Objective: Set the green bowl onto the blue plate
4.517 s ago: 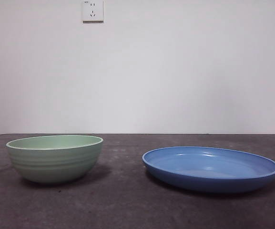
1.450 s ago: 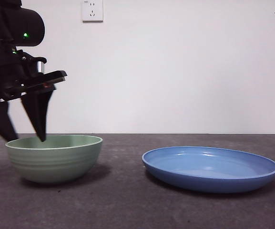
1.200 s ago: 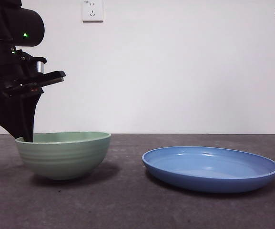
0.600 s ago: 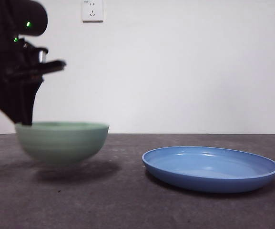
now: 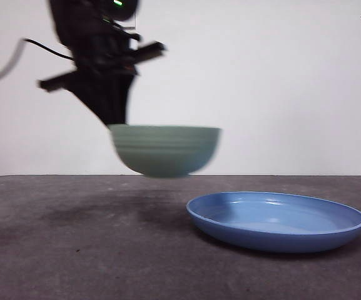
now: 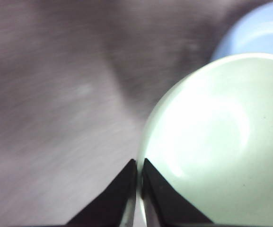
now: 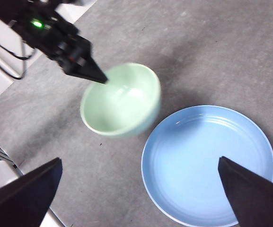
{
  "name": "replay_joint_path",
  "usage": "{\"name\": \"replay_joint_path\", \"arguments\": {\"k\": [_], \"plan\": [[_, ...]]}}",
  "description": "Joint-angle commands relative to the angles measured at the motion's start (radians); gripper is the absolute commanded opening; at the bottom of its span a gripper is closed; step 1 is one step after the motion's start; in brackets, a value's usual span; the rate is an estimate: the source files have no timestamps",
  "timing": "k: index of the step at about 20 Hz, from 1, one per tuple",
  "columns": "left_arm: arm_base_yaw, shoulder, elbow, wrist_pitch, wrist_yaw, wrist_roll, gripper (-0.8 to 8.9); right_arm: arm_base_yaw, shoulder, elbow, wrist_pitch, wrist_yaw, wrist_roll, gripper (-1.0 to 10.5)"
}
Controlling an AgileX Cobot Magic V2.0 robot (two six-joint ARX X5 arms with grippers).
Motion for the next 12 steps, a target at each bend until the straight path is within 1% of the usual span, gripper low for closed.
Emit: {"name": "replay_joint_path", "arguments": {"k": [1, 4, 8, 12], "plan": [[-0.055, 0.097, 0.106, -0.001, 0.002, -0.005, 0.15, 0.005, 0.005, 0.016, 0.006, -0.005, -0.003, 5.5], [-0.116, 0.199, 0.229, -0.006, 0.001, -0.005, 0.15, 0.005, 0.005, 0.016, 0.006, -0.004, -0.004, 5.5], [-0.168, 0.324, 0.398, -0.049, 0.001, -0.005, 0.15, 0.005, 0.005, 0.016, 0.006, -0.004, -0.004, 5.5], [-0.200, 0.414, 0.496, -0.061, -0.007, -0.005, 0.15, 0.005, 0.005, 0.016, 0.006, -0.004, -0.004, 5.5]]}}
